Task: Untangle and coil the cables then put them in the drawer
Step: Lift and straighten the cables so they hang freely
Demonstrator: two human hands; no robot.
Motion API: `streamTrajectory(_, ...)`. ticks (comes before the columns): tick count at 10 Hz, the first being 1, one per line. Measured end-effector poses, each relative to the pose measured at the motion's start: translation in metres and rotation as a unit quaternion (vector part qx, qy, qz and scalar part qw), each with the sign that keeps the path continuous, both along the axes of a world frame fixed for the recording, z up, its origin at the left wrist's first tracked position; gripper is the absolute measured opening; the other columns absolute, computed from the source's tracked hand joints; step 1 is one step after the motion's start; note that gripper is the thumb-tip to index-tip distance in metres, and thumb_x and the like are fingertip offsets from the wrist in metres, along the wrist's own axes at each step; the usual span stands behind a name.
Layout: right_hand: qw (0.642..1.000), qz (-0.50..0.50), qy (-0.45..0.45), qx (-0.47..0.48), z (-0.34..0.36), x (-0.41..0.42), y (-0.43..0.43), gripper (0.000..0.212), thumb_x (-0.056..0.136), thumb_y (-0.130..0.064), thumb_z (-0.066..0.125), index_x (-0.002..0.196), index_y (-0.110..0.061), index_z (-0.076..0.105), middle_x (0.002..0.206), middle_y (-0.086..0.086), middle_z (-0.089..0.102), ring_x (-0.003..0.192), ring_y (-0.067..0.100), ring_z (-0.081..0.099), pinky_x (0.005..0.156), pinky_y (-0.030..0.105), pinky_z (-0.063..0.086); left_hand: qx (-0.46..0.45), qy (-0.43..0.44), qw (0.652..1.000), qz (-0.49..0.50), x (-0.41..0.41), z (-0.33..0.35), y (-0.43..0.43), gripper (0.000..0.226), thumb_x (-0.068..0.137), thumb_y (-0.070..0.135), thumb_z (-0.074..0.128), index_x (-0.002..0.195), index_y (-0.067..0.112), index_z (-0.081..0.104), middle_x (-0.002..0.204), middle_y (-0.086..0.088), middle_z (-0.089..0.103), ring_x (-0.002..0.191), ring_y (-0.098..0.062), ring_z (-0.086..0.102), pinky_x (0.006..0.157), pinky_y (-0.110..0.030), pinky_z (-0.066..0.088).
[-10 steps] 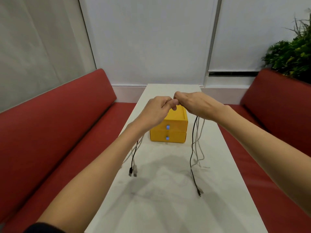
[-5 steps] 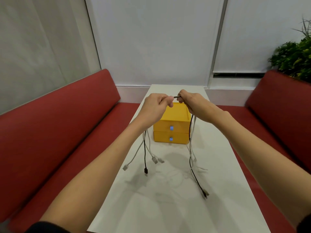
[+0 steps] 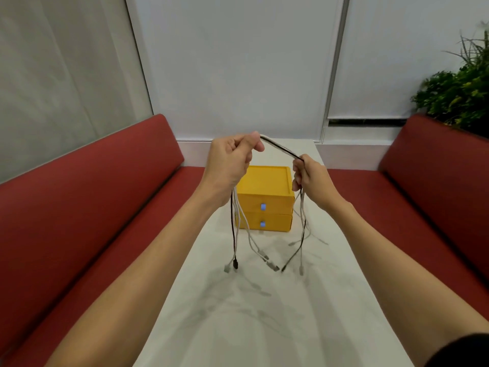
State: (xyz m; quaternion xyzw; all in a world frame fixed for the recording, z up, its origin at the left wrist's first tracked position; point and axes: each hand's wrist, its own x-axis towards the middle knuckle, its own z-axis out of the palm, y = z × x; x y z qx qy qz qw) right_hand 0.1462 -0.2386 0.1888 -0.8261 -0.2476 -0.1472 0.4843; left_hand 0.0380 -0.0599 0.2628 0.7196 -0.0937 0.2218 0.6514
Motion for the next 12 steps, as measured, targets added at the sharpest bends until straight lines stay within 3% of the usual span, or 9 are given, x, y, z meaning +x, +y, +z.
streamTrajectory(1,0.995,0.019,0.067,0.071,-0.011,0.002,-0.003,0.026,0.102,-0.003,0.029,0.081,-0.007,0.045,0.065,0.005,0.045,0.063,0.027,0.051,0.056,0.025,0.049,-0.043,-0.011,0.999,0.005,-0.002,0.008,-0.001,0.03,0.097,0.025,0.054,0.071,0.011,0.063,0.044,0.011,0.031,0.038,-0.004,0.023,0.038,-0.015,0.022)
streamTrajectory(2,0.99,0.011,0.107,0.087,-0.023,0.005,-0.009,0.032,0.105,-0.019,0.027,0.08,-0.014,0.046,0.062,0.006,0.054,0.064,0.027,0.061,0.066,0.038,0.051,-0.071,-0.02,0.997,-0.003,-0.003,0.017,0.002,0.03,0.097,0.024,0.054,0.072,0.01,0.063,0.043,0.013,0.03,0.039,-0.003,0.021,0.039,-0.016,0.02)
streamTrajectory(4,0.987,-0.013,0.143,0.071,-0.042,0.002,-0.018,0.033,0.105,-0.022,0.025,0.08,-0.016,0.046,0.071,0.009,0.065,0.075,0.023,0.066,0.067,0.03,0.043,-0.121,-0.043,0.992,-0.014,-0.007,0.032,0.005,0.03,0.098,0.022,0.053,0.071,0.01,0.06,0.042,0.014,0.029,0.037,-0.002,0.02,0.037,-0.015,0.017)
streamTrajectory(6,0.98,-0.051,0.167,0.097,-0.055,-0.006,-0.027,0.035,0.105,-0.025,0.027,0.076,-0.015,0.044,0.08,0.018,0.068,0.075,0.02,0.065,0.057,0.016,0.039,-0.115,-0.042,0.992,-0.038,-0.014,0.031,0.002,0.03,0.097,0.025,0.054,0.072,0.01,0.06,0.043,0.013,0.029,0.038,-0.003,0.02,0.035,-0.014,0.019)
streamTrajectory(8,0.973,-0.072,0.196,0.102,-0.078,-0.006,-0.033,0.035,0.104,-0.025,0.028,0.078,-0.015,0.048,0.081,0.019,0.069,0.078,0.026,0.07,0.077,0.031,0.049,-0.122,-0.046,0.99,-0.047,-0.02,0.03,-0.001,0.03,0.097,0.025,0.054,0.072,0.01,0.06,0.044,0.013,0.029,0.038,-0.002,0.02,0.035,-0.014,0.019)
streamTrajectory(10,0.954,-0.1,0.254,0.126,-0.101,-0.017,-0.043,0.034,0.105,-0.02,0.027,0.077,-0.015,0.045,0.075,0.014,0.059,0.07,0.027,0.066,0.062,0.019,0.045,-0.162,-0.058,0.984,-0.049,-0.024,0.038,0.004,0.031,0.099,0.025,0.051,0.072,0.011,0.058,0.042,0.014,0.029,0.037,-0.001,0.02,0.034,-0.014,0.018)
streamTrajectory(12,0.939,-0.141,0.287,0.129,-0.123,-0.027,-0.047,0.029,0.105,-0.021,0.028,0.089,-0.014,0.052,0.067,0.007,0.057,0.068,0.027,0.066,0.049,0.014,0.045,-0.206,-0.058,0.976,-0.03,-0.022,0.044,0.011,0.032,0.099,0.026,0.051,0.071,0.012,0.057,0.042,0.014,0.028,0.036,0.0,0.02,0.034,-0.014,0.017)
